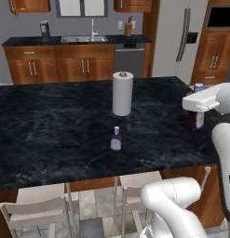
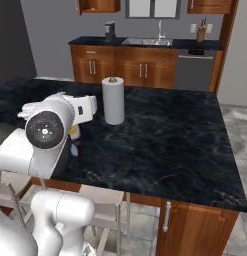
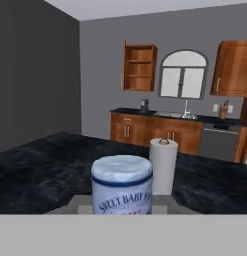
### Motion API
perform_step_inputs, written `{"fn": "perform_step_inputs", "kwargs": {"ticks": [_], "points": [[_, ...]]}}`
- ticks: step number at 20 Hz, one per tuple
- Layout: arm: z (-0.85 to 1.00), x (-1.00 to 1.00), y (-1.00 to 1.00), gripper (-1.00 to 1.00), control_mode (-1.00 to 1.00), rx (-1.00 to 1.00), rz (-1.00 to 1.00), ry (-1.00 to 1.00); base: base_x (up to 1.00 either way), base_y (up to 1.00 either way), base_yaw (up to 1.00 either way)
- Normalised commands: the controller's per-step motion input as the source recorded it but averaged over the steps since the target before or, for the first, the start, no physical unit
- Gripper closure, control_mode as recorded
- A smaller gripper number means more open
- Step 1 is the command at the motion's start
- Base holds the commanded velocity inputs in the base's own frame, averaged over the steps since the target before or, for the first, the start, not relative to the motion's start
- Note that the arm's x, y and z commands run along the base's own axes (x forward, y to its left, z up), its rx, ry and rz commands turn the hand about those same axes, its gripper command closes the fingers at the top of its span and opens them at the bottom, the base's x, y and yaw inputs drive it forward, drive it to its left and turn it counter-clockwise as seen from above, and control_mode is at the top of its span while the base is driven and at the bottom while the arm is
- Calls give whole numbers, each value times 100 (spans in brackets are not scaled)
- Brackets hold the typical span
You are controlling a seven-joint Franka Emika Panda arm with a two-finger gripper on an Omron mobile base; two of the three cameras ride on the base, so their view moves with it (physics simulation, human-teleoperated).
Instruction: The dining table condiment station is running low on condiment bottle. Refill the condiment station by opening the cabinet and taking the condiment bottle from the cabinet and placing it on the dining table.
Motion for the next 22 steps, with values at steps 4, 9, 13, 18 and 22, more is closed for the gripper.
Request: {"fn": "perform_step_inputs", "kwargs": {"ticks": [4,9,13,18,22], "points": [[-62,37,0,100,-100,0,33,-1,0,0,0],[-43,43,0,100,-100,0,40,0,0,0,0],[-20,57,4,100,-100,2,32,0,0,0,0],[-10,45,10,100,-100,0,13,0,0,0,0],[-3,27,3,100,-100,0,0,-1,0,0,0]]}}
